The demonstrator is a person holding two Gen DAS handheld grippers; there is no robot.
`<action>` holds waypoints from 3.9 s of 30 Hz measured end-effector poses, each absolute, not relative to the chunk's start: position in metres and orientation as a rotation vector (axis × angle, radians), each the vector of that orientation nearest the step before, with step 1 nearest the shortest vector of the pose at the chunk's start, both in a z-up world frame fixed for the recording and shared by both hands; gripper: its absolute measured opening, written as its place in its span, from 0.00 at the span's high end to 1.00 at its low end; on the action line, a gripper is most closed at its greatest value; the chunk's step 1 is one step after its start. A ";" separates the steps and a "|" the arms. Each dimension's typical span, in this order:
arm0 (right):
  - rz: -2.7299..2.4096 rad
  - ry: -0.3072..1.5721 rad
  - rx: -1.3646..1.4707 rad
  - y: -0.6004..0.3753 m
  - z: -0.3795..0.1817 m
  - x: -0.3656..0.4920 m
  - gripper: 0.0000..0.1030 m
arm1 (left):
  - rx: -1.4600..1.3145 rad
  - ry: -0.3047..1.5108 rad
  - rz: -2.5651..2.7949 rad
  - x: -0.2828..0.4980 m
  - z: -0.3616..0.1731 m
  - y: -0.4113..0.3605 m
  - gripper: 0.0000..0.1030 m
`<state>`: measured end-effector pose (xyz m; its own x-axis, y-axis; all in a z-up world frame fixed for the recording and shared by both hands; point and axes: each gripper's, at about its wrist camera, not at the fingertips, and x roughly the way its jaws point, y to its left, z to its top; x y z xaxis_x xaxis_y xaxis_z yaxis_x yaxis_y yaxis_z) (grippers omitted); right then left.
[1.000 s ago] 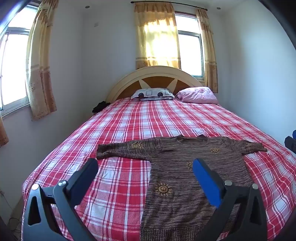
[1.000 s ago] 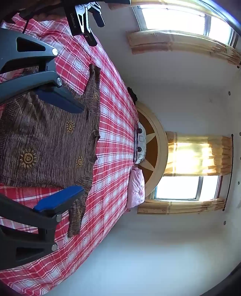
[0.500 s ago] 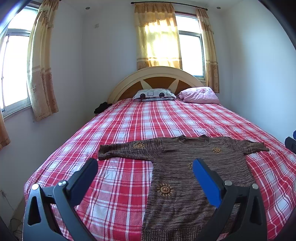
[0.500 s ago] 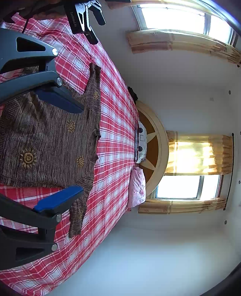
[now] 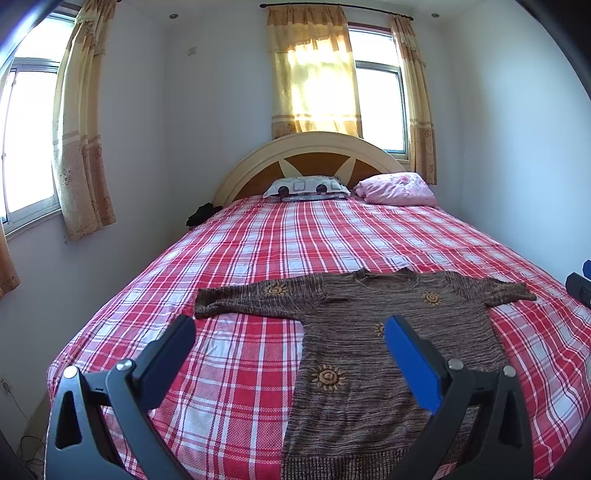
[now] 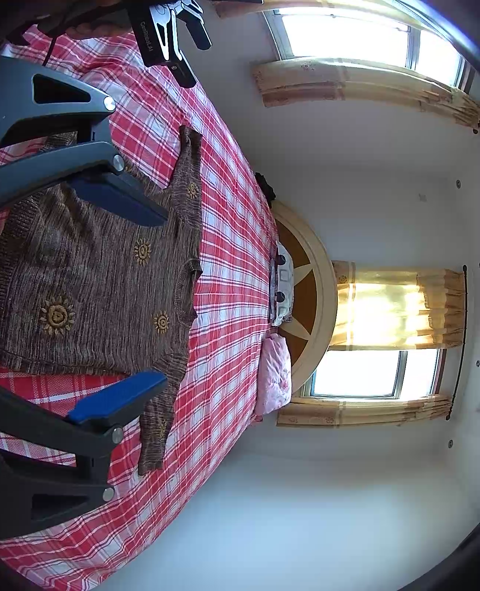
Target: Fold small clothes
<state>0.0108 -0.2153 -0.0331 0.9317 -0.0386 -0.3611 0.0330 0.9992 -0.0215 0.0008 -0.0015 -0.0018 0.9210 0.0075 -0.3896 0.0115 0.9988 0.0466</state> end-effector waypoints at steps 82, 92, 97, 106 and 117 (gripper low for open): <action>-0.235 0.667 0.303 -0.430 -0.157 0.132 0.21 | 0.148 0.641 0.018 0.128 -0.112 -0.030 0.00; -0.311 0.682 0.490 -0.531 -0.171 0.171 0.21 | 0.163 0.656 0.063 0.190 -0.124 -0.031 0.00; -0.355 0.686 0.572 -0.571 -0.182 0.187 0.21 | 0.176 0.677 0.070 0.216 -0.131 -0.033 0.00; -0.384 0.717 0.688 -0.626 -0.206 0.214 0.28 | 0.144 0.752 0.080 0.245 -0.153 -0.024 0.00; -0.375 0.805 0.656 -0.628 -0.225 0.240 0.51 | 0.115 0.839 0.079 0.257 -0.173 -0.022 0.00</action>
